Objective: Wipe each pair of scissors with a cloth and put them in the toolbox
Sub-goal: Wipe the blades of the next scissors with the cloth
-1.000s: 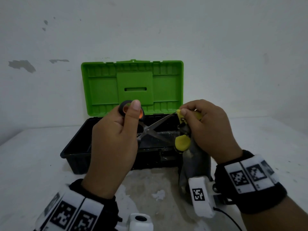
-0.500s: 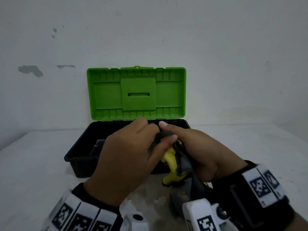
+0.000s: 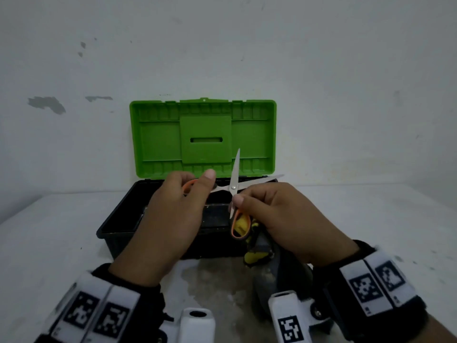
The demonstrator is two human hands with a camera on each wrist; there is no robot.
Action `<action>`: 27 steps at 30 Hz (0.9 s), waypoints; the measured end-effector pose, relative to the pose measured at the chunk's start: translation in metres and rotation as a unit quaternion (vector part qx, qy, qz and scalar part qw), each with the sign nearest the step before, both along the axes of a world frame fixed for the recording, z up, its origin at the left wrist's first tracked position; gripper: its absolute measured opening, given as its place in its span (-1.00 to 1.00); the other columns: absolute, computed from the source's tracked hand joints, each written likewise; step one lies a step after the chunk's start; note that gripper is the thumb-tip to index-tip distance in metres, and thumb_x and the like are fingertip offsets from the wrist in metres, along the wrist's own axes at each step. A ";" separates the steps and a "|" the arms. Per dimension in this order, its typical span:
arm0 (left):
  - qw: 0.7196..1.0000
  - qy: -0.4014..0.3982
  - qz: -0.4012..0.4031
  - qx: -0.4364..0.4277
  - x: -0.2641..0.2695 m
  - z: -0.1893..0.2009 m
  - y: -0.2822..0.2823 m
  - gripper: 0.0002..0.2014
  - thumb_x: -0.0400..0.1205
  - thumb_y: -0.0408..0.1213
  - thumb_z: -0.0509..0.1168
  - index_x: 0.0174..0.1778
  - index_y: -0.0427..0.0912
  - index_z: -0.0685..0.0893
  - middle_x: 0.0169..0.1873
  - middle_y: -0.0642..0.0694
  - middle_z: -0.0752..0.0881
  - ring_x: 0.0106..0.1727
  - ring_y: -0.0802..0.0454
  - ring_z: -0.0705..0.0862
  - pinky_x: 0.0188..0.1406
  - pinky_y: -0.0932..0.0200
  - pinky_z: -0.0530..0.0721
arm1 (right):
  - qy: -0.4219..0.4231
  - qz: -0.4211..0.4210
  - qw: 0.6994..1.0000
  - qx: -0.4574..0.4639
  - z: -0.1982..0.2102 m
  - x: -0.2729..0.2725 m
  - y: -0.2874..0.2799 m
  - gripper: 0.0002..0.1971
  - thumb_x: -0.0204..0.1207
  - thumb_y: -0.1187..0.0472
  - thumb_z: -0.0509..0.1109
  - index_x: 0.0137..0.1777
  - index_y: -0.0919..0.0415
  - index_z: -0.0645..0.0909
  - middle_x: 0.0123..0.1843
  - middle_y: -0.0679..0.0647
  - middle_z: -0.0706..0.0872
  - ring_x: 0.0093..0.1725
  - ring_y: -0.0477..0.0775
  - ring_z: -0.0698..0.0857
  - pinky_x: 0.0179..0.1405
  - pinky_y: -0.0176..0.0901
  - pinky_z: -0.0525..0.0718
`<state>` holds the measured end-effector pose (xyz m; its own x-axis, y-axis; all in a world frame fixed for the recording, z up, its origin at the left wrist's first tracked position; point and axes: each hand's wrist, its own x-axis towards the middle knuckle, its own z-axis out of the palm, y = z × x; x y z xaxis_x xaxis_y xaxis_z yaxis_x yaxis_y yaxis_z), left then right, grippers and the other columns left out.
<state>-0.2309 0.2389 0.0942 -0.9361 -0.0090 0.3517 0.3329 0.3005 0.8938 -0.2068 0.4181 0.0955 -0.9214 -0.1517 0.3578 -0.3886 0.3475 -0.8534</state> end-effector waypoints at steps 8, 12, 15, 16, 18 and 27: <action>0.868 -0.192 -0.165 0.428 -0.002 0.008 0.004 -0.85 0.52 -0.15 0.40 -0.18 -0.17 0.73 -0.42 -0.05 0.63 -0.38 0.09 0.64 -0.39 0.26 0.64 | 0.158 -0.048 0.985 0.051 -0.009 -0.004 -0.013 -0.79 0.62 0.13 0.42 -0.25 0.09 0.73 -0.37 -0.08 0.73 -0.34 -0.10 0.68 -0.32 -0.27 0.61; 0.853 -0.177 -0.147 0.469 0.009 0.005 0.023 -0.72 0.55 0.04 0.33 -0.23 -0.13 0.69 -0.44 -0.01 0.62 -0.38 0.08 0.60 -0.22 0.11 0.60 | 0.162 -0.036 0.985 0.052 -0.012 -0.002 -0.020 -0.82 0.61 0.13 0.44 -0.24 0.03 0.75 -0.36 -0.12 0.74 -0.33 -0.14 0.70 -0.31 -0.38 0.58; 0.875 -0.153 -0.090 0.450 0.015 -0.002 0.034 -0.58 0.63 0.16 0.22 -0.04 -0.16 0.71 -0.29 -0.05 0.77 -0.25 0.03 0.77 -0.25 0.06 0.72 | 0.168 -0.034 0.984 0.055 -0.013 -0.001 -0.022 -0.79 0.62 0.14 0.43 -0.24 0.10 0.78 -0.37 -0.11 0.76 -0.33 -0.14 0.72 -0.30 -0.39 0.59; 0.889 -0.138 -0.061 0.433 0.016 -0.005 0.036 -0.52 0.66 0.20 0.16 0.07 -0.15 0.71 -0.15 -0.08 0.82 -0.14 0.01 0.82 -0.18 0.01 0.77 | 0.166 -0.030 0.984 0.058 -0.013 0.000 -0.023 -0.78 0.63 0.14 0.42 -0.24 0.11 0.79 -0.37 -0.12 0.77 -0.32 -0.14 0.73 -0.29 -0.39 0.60; 0.912 -0.107 -0.007 0.395 0.021 -0.007 0.040 -0.46 0.67 0.25 0.07 0.28 -0.09 0.66 0.09 -0.12 0.79 0.10 -0.07 0.79 0.10 -0.17 0.76 | 0.160 -0.028 0.984 0.071 -0.013 0.002 -0.027 -0.77 0.64 0.12 0.40 -0.23 0.08 0.80 -0.36 -0.15 0.78 -0.30 -0.13 0.75 -0.26 -0.35 0.63; 0.941 0.028 0.096 0.324 0.013 -0.013 0.033 -0.58 0.68 0.27 0.03 -0.20 0.07 0.60 -0.52 0.24 0.61 -0.38 0.17 0.57 -0.23 0.06 0.58 | 0.188 -0.051 0.964 0.180 -0.002 0.017 -0.033 -0.87 0.50 0.07 0.53 0.01 0.01 0.83 -0.07 -0.21 0.82 -0.09 -0.36 0.71 -0.12 -0.62 0.55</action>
<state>-0.2175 0.2722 0.0812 -0.8753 -0.4063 0.2623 0.3800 -0.2423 0.8927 -0.1902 0.3847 0.0935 -0.7533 -0.2436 0.6109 -0.5951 0.6479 -0.4754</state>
